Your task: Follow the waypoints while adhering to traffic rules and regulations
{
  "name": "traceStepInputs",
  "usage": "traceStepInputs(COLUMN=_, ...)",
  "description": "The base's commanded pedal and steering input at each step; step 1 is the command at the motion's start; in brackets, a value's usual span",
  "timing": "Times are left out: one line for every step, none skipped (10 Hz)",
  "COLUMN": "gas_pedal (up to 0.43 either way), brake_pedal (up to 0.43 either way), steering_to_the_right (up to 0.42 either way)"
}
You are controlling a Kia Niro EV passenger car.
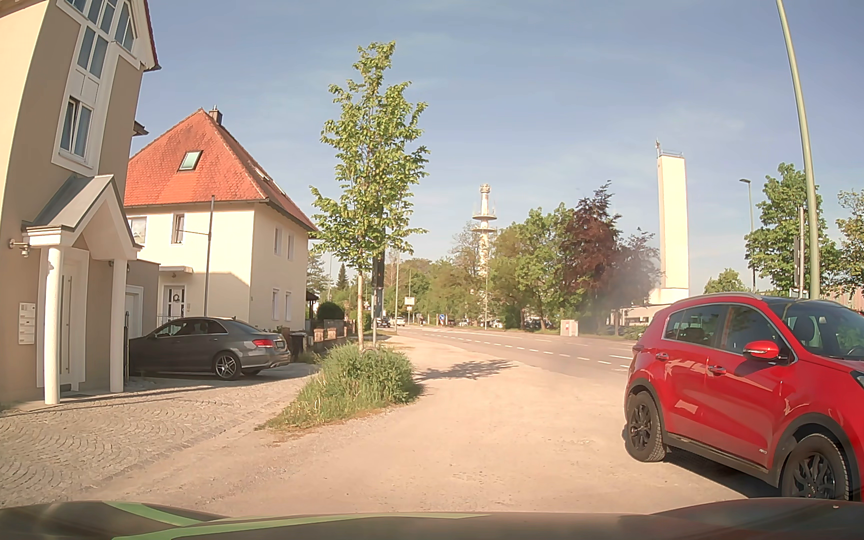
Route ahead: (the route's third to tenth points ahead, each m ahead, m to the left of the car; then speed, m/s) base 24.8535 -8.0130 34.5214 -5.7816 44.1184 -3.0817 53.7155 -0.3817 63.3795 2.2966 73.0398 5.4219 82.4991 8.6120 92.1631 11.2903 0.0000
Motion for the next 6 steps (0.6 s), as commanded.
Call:
traceStepInputs(gas_pedal=0.0, brake_pedal=0.256, steering_to_the_right=-0.01)
traceStepInputs(gas_pedal=0.0, brake_pedal=0.262, steering_to_the_right=-0.01)
traceStepInputs(gas_pedal=0.0, brake_pedal=0.262, steering_to_the_right=-0.01)
traceStepInputs(gas_pedal=0.0, brake_pedal=0.262, steering_to_the_right=-0.01)
traceStepInputs(gas_pedal=0.0, brake_pedal=0.256, steering_to_the_right=-0.01)
traceStepInputs(gas_pedal=0.0, brake_pedal=0.262, steering_to_the_right=-0.01)
